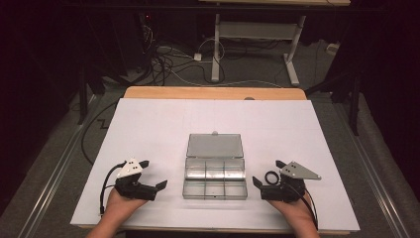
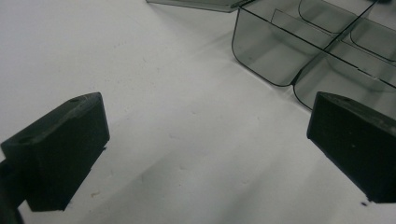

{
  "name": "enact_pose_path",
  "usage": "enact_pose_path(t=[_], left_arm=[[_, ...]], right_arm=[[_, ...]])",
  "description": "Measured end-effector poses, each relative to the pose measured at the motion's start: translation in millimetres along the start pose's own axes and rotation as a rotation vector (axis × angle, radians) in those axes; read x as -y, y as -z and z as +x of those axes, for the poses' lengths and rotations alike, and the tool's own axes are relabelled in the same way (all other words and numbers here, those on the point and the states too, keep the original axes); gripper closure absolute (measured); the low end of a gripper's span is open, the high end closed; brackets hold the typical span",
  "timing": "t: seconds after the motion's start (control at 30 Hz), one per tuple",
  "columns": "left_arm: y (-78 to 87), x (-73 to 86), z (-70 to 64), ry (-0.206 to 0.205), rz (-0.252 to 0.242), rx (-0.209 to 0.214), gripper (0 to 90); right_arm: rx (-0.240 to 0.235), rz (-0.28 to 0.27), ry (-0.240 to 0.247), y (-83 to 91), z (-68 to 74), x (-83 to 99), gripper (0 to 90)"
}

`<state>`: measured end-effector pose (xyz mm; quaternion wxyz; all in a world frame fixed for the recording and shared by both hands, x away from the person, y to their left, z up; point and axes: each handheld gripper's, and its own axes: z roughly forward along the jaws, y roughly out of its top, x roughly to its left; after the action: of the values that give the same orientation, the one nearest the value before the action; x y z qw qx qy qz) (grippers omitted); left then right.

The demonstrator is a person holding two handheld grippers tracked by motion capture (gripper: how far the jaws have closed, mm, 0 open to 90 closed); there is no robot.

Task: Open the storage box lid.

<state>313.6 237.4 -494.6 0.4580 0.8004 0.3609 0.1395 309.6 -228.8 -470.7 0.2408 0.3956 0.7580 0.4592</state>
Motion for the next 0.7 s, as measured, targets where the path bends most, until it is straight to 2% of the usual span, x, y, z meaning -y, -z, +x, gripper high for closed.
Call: enact_pose_path(t=[0.13, 0.4, 0.7], left_arm=[[2.0, -1.3, 3.2, 0.007, -0.026, -0.017, 0.0], [-2.2, -0.7, 5.6, 0.014, -0.001, 0.015, 0.0], [-2.7, -0.5, 4.2, 0.002, -0.001, 0.015, 0.0]], right_arm=[[0.013, 0.012, -0.006, 2.0, -5.4, 1.5, 0.2], [0.058, 0.007, -0.016, 14.9, -21.4, 5.8, 0.2], [0.101, -0.006, -0.052, 27.2, -36.1, 9.8, 0.2]])
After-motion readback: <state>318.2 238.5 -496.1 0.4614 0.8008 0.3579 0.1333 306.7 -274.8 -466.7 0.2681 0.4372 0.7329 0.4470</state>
